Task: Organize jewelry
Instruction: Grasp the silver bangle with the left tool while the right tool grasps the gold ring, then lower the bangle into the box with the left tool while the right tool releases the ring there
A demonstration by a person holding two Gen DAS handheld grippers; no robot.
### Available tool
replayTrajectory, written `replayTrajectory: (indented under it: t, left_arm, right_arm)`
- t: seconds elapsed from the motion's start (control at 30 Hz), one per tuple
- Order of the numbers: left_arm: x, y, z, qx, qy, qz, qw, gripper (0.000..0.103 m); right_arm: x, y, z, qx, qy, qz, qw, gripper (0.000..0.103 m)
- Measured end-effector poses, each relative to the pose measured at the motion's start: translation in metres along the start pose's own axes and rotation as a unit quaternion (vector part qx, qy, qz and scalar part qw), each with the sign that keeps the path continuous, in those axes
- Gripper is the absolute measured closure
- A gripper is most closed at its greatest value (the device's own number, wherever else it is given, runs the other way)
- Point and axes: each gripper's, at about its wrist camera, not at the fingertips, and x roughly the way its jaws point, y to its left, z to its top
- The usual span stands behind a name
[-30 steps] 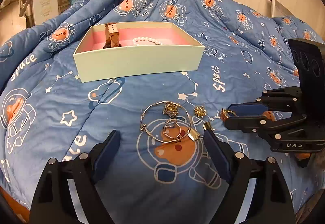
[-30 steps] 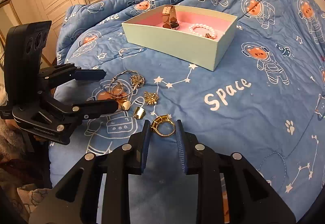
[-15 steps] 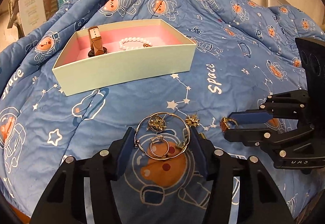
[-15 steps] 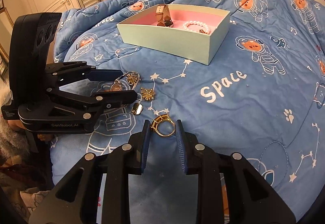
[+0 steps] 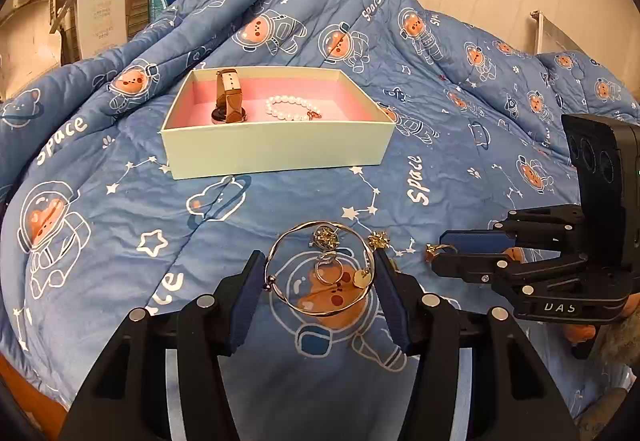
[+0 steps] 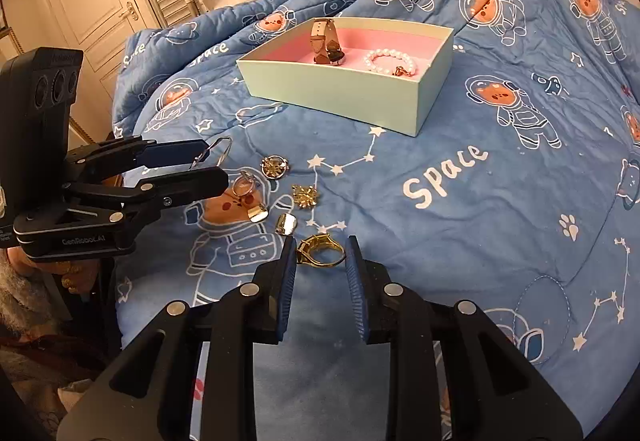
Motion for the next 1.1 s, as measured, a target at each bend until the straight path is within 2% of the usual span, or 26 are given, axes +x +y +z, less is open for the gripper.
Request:
replayTrajectory:
  t: [0.27,0.63,0.97,1.1]
  left_arm:
    - [-0.016,0.01,0.012,-0.002,-0.008,0.0,1.0,0.05]
    - [-0.018,0.02,0.035,-0.004,-0.023,0.006,0.9997,0.05]
    - [0.0,0.037,0.07,-0.016,-0.007,0.002,0.9998,0.05]
    - [0.016,0.047,0.093,-0.024,0.018,0.002,0.9996,0.05]
  right_arm:
    - [-0.008,0.014,0.024,-0.006,-0.016,0.026,1.0,0.077]
    - [-0.019,0.027,0.056,-0.04,-0.042,0.027,0.998,0.077]
    - [-0.011,0.016,0.088,-0.06,-0.037,0.017,0.997,0.077]
    - [-0.002,0.007,0.106,-0.064,-0.03,0.008,0.997,0.077]
